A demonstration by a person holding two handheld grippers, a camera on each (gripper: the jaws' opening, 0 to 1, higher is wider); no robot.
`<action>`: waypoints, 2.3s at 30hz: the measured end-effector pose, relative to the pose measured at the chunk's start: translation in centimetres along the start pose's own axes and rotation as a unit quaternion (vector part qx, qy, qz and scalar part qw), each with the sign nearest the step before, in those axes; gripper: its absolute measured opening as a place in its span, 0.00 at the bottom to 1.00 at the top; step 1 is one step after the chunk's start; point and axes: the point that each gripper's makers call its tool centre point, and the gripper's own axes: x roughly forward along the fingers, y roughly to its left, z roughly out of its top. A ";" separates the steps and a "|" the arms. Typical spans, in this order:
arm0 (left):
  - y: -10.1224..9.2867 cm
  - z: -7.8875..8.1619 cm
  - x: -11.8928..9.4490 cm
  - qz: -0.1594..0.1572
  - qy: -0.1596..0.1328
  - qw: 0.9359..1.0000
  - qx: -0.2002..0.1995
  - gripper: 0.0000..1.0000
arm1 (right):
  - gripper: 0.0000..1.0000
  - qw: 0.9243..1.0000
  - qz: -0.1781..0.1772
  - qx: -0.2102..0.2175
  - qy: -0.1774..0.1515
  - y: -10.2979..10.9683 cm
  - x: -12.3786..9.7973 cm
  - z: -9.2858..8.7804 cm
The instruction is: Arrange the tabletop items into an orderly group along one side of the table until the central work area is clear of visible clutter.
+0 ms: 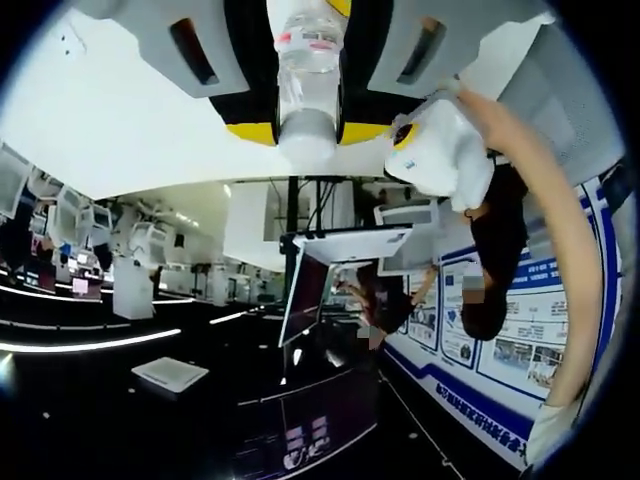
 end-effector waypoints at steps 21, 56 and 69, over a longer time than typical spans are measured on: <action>0.2 1.2 -4.0 0.005 -0.026 0.999 -0.018 0.58 | 0.28 0.997 -0.011 -0.029 0.075 0.5 -0.9 -3.2; -1.9 2.6 -7.7 -0.017 -0.009 1.000 0.019 0.77 | 0.88 0.966 -0.197 0.165 0.032 2.1 -13.5 -5.6; -1.6 4.7 -9.0 -0.023 0.000 0.999 0.048 0.76 | 0.87 0.949 -0.249 0.192 0.035 5.0 -20.2 -7.6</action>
